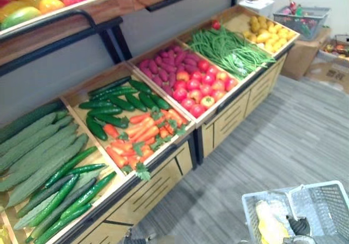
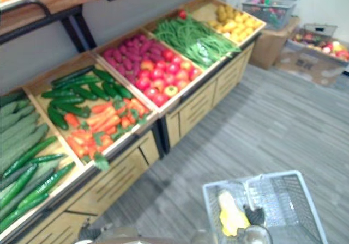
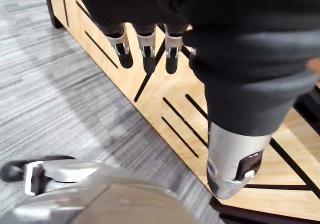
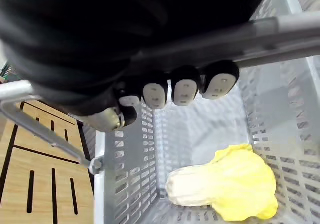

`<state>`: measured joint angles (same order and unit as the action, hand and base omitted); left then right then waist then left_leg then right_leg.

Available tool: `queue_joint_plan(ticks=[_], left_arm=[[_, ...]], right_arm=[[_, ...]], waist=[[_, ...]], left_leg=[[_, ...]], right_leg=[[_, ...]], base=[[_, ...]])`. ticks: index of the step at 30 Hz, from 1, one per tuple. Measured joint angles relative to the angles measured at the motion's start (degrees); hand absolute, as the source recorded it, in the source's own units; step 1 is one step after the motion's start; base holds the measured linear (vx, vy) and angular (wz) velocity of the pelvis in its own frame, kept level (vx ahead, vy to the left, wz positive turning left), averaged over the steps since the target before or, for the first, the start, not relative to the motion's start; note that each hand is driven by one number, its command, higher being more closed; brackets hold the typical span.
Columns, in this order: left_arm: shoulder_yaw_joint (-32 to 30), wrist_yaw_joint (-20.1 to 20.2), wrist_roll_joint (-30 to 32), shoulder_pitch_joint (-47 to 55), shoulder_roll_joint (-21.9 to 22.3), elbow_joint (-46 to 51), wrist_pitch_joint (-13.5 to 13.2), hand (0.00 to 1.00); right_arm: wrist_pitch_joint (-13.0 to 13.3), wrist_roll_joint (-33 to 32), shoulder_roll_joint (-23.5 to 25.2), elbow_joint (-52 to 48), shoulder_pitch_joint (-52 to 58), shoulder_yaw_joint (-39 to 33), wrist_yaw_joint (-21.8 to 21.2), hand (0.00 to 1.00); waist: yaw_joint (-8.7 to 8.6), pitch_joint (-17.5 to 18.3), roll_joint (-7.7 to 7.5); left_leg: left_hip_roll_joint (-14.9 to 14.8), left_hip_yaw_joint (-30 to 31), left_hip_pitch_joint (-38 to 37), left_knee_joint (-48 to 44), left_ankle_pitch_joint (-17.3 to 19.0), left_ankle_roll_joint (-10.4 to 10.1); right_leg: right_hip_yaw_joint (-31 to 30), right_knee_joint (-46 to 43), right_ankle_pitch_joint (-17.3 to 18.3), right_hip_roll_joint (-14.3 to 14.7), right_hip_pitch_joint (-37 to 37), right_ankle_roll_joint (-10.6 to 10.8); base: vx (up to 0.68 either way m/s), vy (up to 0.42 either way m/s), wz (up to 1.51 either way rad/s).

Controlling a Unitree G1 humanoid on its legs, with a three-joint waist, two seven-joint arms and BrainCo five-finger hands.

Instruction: Pick vegetable in the basket

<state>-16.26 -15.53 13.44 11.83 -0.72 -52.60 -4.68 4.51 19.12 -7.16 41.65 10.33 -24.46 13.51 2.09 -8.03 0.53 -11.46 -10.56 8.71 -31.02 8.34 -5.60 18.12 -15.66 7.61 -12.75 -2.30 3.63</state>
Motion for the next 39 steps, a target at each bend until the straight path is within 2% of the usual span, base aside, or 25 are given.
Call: queue_joint_plan(ticks=[1, 2, 3, 6, 7, 10, 15, 16, 18, 20, 21, 22, 23, 24, 25, 26, 29, 31, 32, 34, 36, 37, 38, 39], left_arm=[[0.0, 0.0, -0.1, 0.0, 0.0, 0.0, 0.0, 0.00], [-0.5, -0.1, -0.9, 0.0, 0.2, -0.1, 0.2, 0.00], [-1.1, 0.0, -1.1, -0.2, 0.0, -0.3, 0.3, 0.00], [-1.5, 0.0, -1.1, -1.8, -1.3, 0.0, 0.3, 0.00], [-1.5, 0.0, -1.1, -2.2, -1.7, -0.1, 0.4, 0.00], [-1.4, -0.1, -0.9, -1.9, -1.5, -0.3, 1.1, 0.00], [0.4, 0.0, -0.6, -1.6, -1.6, -2.2, 1.5, 0.00], [0.9, 0.0, 0.2, -1.4, -1.6, -2.2, 1.5, 0.00], [1.4, 0.1, 0.7, -1.5, -2.0, -2.2, 1.5, 0.00], [1.8, 0.2, 0.9, -1.5, -2.5, -2.3, 1.5, 0.00], [2.7, 0.2, 1.0, -1.3, -3.2, -2.3, 1.5, 0.00], [2.9, 0.2, 1.2, -1.0, -3.6, -2.3, 1.6, 0.00], [3.0, 0.2, 1.3, -0.4, -4.5, -2.3, 1.5, 0.00], [3.0, 0.2, 1.2, 0.1, -4.5, -2.6, 1.7, 0.00], [3.0, 0.1, 1.0, 0.0, -4.4, -2.8, 1.8, 0.00], [3.0, 0.1, 0.7, -0.7, -4.7, -2.2, 1.7, 0.00], [2.6, 0.1, 0.3, -1.4, -6.3, -1.5, 1.5, 0.00], [0.9, 0.1, 0.2, -1.9, -6.2, -1.6, 1.5, 0.00], [0.6, 0.1, 0.2, -2.3, -6.2, -1.6, 1.5, 0.00], [0.0, 0.0, 0.2, -3.8, -5.8, -2.1, 1.4, 0.00], [-0.2, 0.0, 0.2, -4.2, -6.0, -2.1, 1.4, 0.00], [-0.7, -0.1, 0.2, -4.3, -6.1, -2.2, 1.4, 0.00], [-1.1, -0.1, 0.2, -4.2, -6.2, -2.2, 1.4, 0.00], [-2.2, -0.3, 0.2, -4.0, -6.5, -2.5, 1.4, 0.00]], right_arm=[[0.0, 0.0, -0.1, 0.0, 0.0, -0.4, 0.0, 1.00], [0.1, -0.2, -0.3, 0.2, 0.1, -1.7, 0.0, 1.00], [0.1, -0.9, 0.2, 1.3, -0.1, -2.3, 0.0, 1.00], [0.2, -1.6, 0.5, 2.7, -1.0, -4.8, 0.0, 1.00], [0.3, -1.6, 0.5, 3.9, -1.8, -5.6, 0.0, 1.00], [0.0, -1.5, 0.7, 4.9, -1.8, -6.6, 0.0, 1.00], [0.2, -1.2, 0.9, 5.1, -3.4, -6.5, 0.1, 1.00], [0.2, -1.1, 0.8, 5.3, -3.7, -6.5, 0.2, 1.00], [0.3, -1.1, 0.9, 6.0, -4.2, -6.5, 0.2, 1.00], [0.3, -1.1, 0.7, 6.7, -5.2, -6.5, 0.4, 1.00], [0.3, -1.1, 0.7, 7.0, -4.9, -6.4, 0.4, 1.00], [0.3, -1.1, 0.7, 7.5, -4.7, -6.2, 0.4, 1.00], [0.2, -1.1, 0.8, 8.7, -4.3, -5.9, 0.4, 1.00], [-0.2, -1.0, 0.5, 9.2, -4.5, -5.7, 0.5, 1.00], [-0.3, -1.0, 0.3, 9.6, -4.7, -5.2, 0.6, 1.00], [-0.4, -1.0, 0.5, 10.2, -4.7, -3.5, 0.5, 1.00], [-0.6, -1.1, 2.1, 11.3, -4.3, -3.0, 0.2, 1.00], [-0.6, -1.6, 2.2, 11.6, -3.7, -3.3, 0.3, 1.00], [-0.5, -1.6, 2.2, 11.6, -3.4, -3.4, 0.4, 1.00], [-0.5, -1.7, 2.3, 12.1, -2.9, -3.6, 0.5, 1.00], [-0.5, -1.8, 3.0, 12.5, -2.2, -4.2, 0.5, 1.00], [-0.5, -2.0, 3.7, 12.8, -1.5, -4.3, 0.4, 1.00], [-0.5, -2.2, 4.2, 13.1, -1.2, -4.2, 0.4, 1.00], [-0.5, -2.2, 5.0, 13.8, -1.1, -4.3, 0.3, 1.00]], waist=[[-0.19, -0.1, 0.12], [-0.31, -0.1, 0.74], [-0.30, 0.2, -0.70], [-0.39, -0.2, -2.38], [-0.56, -0.8, -2.95], [-0.52, -1.3, -2.36], [-0.55, -1.7, -1.48], [-0.63, -1.8, -1.15], [-0.62, -2.0, -1.48], [-0.91, -2.9, -2.02], [-1.04, -3.0, -2.85], [-1.03, -2.9, -3.66], [-1.21, -2.8, -5.12], [-1.39, -3.4, -4.99], [-2.11, -3.4, -4.60], [-2.75, -3.6, -2.51], [-2.69, -4.3, -3.24], [-2.40, -4.3, -4.50], [-2.17, -4.3, -4.51], [-2.12, -4.3, -4.53], [-2.24, -4.0, -4.95], [-2.22, -3.4, -5.88], [-2.15, -2.8, -6.74], [-2.12, -1.7, -8.55]], left_leg=[[0.0, -1.3, 0.4, 3.3, -1.7, 0.9], [0.3, -3.8, 1.4, 9.5, -8.9, 2.4], [1.1, -4.7, 0.8, 11.2, -8.8, 2.9], [4.9, -7.1, 0.4, 19.8, -11.1, 3.8], [6.4, -9.3, 0.7, 22.2, -13.4, 4.4], [8.0, -11.2, -1.1, 27.1, -15.8, 5.0], [7.8, -10.8, -4.1, 34.9, -18.5, 4.4], [7.8, -10.8, -4.9, 36.5, -18.4, 4.3], [8.2, -10.9, -4.8, 36.7, -17.2, 4.3], [10.0, -11.6, -5.1, 36.9, -15.1, 5.4], [11.1, -13.3, -5.8, 36.6, -13.8, 6.1], [11.9, -14.8, -6.3, 36.4, -12.6, 6.4], [12.3, -17.5, -6.3, 32.7, -9.4, 6.8], [12.4, -17.2, -6.9, 32.6, -8.8, 7.4], [12.1, -16.6, -7.1, 32.8, -8.7, 7.4], [9.9, -14.7, -7.1, 32.9, -8.7, 7.4], [8.2, -13.0, -7.2, 33.0, -8.4, 7.1], [7.7, -12.0, -8.0, 32.6, -7.6, 5.5], [7.6, -11.7, -8.1, 32.4, -7.4, 5.2], [6.9, -9.3, -7.8, 31.1, -6.6, 4.0], [6.0, -7.2, -7.8, 29.8, -5.9, 2.4], [5.9, -5.8, -7.8, 29.6, -6.1, 1.3], [6.1, -5.4, -7.8, 29.6, -6.5, 0.8], [6.7, -4.2, -7.7, 30.1, -7.0, -0.3]], right_leg=[[1.0, 0.1, 0.0, 0.0, -0.6, 0.1], [2.8, 0.1, 0.5, 0.7, -1.8, 0.7], [3.6, 0.6, 1.0, 0.1, -2.3, 1.5], [7.7, 3.4, 1.4, -1.9, -2.3, 2.1], [9.6, 4.7, 1.2, -2.5, -3.0, 2.3], [12.3, 7.3, 0.5, -2.3, -5.9, 3.5], [12.7, 8.0, 0.4, -0.4, -5.7, 3.6], [12.6, 8.2, 0.5, -0.1, -5.7, 3.8], [12.6, 8.0, 1.8, -0.6, -5.2, 5.3], [12.6, 5.2, 5.3, -2.7, -4.1, 5.4], [12.7, 3.3, 6.4, -4.8, -3.8, 5.6], [12.7, 2.7, 6.7, -6.0, -3.9, 5.8], [12.4, 0.3, 6.8, -8.2, -4.1, 6.6], [9.6, -6.8, 6.0, -9.6, -1.7, 5.3], [6.6, -11.1, 4.0, -9.5, 0.9, 2.7], [0.4, -17.7, 0.1, -7.2, 5.5, 0.6], [-4.8, -17.4, 1.8, -4.7, 9.1, 2.5], [-7.9, -10.3, 1.6, -4.2, 10.2, 3.0], [-8.9, -8.4, 1.2, -4.2, 10.6, 3.5], [-13.6, -2.6, -0.3, -4.0, 11.7, 5.9], [-15.7, -1.4, -0.8, -3.5, 12.0, 6.8], [-14.9, 0.1, -2.0, -3.6, 11.9, 7.7], [-14.4, 1.3, -3.7, -3.6, 11.7, 7.5], [-12.7, 3.5, -5.9, -3.8, 11.3, 7.8]], base=[[0.12, 0.023, 0.51], [0.13, 0.047, 0.63], [0.16, 0.071, 0.91], [0.09, 0.101, 0.92], [0.00, 0.069, 0.77], [-0.02, 0.061, 0.68], [-0.08, -0.018, 0.03], [-0.11, 0.002, -0.10], [-0.10, 0.040, -0.08], [-0.11, 0.123, 0.01], [0.00, 0.190, 0.15], [0.11, 0.207, 0.15], [0.19, 0.160, 0.05], [0.16, 0.085, 0.08], [0.11, 0.139, 0.32], [0.08, 0.123, 0.42], [0.14, 0.080, 0.32], [0.16, -0.010, 0.16], [0.20, -0.087, 0.27], [0.20, -0.162, 0.45], [0.16, -0.257, 0.65], [0.16, -0.328, 0.67], [0.17, -0.390, 0.65], [0.15, -0.343, 0.41]])
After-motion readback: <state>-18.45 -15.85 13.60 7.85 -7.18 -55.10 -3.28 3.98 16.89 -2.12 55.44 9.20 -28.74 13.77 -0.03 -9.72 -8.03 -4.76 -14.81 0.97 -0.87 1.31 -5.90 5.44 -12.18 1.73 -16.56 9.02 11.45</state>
